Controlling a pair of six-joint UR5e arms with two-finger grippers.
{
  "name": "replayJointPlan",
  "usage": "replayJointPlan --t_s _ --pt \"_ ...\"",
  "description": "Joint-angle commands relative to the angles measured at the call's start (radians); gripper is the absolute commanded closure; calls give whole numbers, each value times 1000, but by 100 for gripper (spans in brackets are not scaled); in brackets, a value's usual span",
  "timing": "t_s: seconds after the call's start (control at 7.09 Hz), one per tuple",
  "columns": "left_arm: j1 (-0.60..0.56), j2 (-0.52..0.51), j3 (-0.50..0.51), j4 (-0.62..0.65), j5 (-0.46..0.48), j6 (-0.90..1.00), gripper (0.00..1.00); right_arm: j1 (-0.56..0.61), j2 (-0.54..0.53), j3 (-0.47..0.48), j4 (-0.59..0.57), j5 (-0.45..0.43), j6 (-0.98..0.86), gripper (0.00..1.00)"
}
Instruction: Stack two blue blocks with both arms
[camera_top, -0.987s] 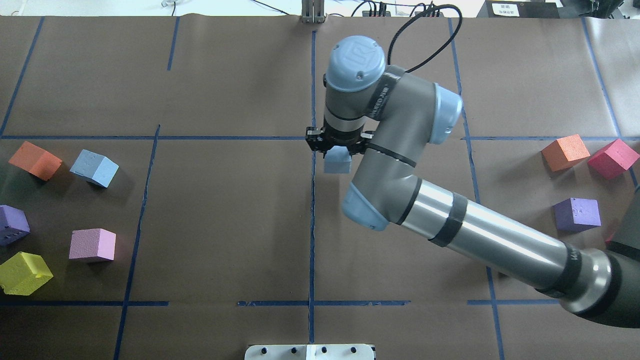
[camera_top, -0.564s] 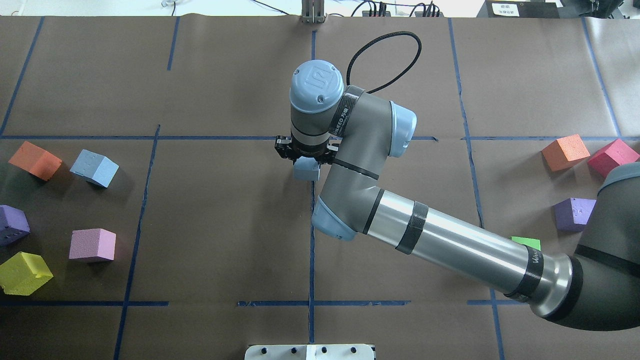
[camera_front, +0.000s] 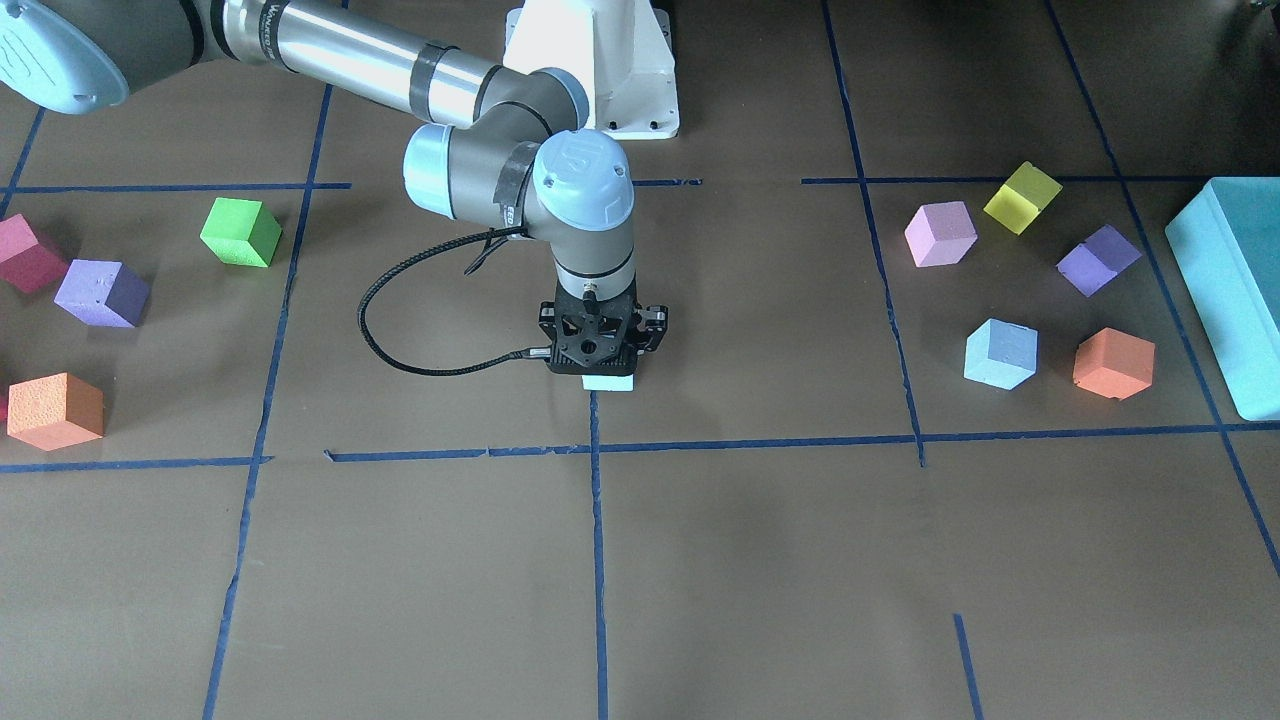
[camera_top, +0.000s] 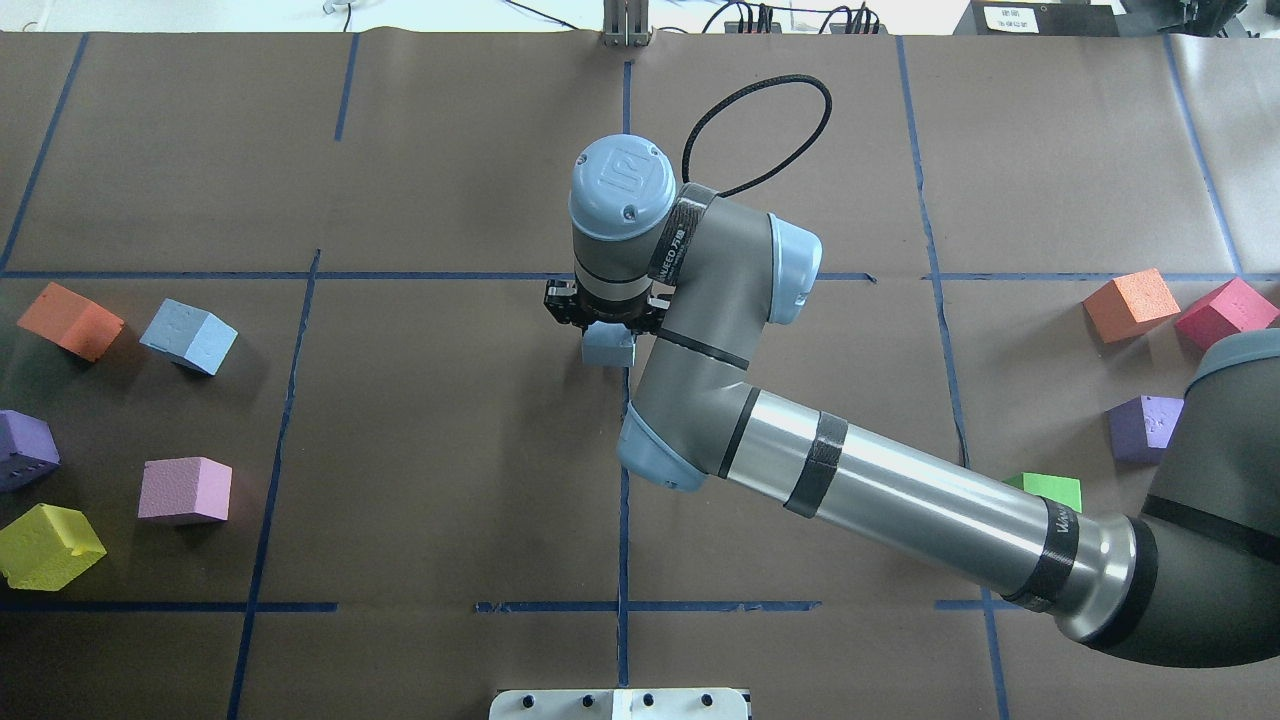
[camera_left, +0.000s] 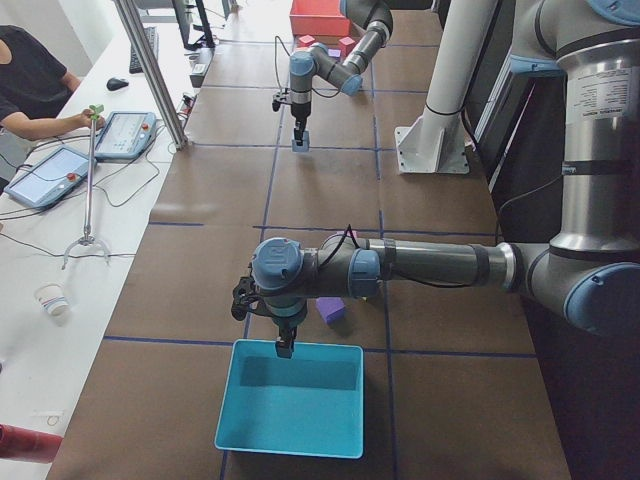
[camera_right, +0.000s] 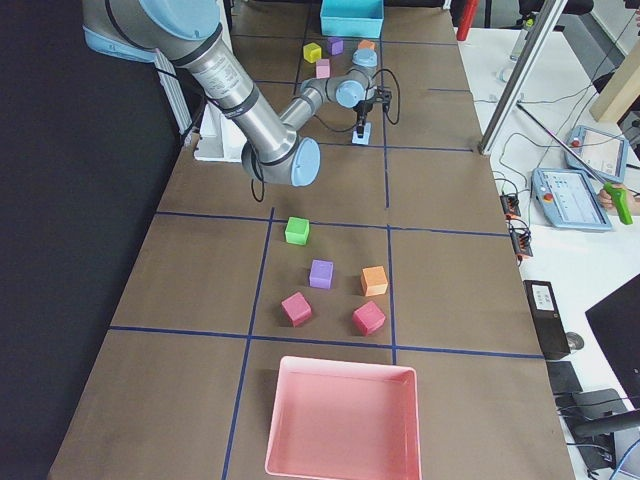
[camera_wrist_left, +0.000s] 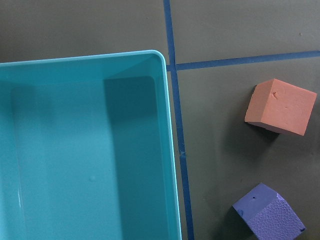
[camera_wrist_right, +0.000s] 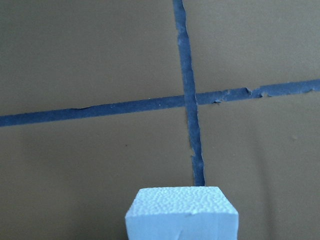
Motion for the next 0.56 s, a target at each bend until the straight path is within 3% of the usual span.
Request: replayJointPlan --t_s 0.0,0.14,0.28,0.42 --pt "0 0 0 0 0 -1 0 -1 -10 0 -14 -10 -7 65" --pt "0 0 0 0 0 -1 0 -2 -12 0 -15 -12 -8 45" --pt "0 0 0 0 0 -1 0 -8 -12 0 -15 -30 -7 2" --pt "0 0 0 0 0 0 0 -11 -12 0 -15 -39 -7 0"
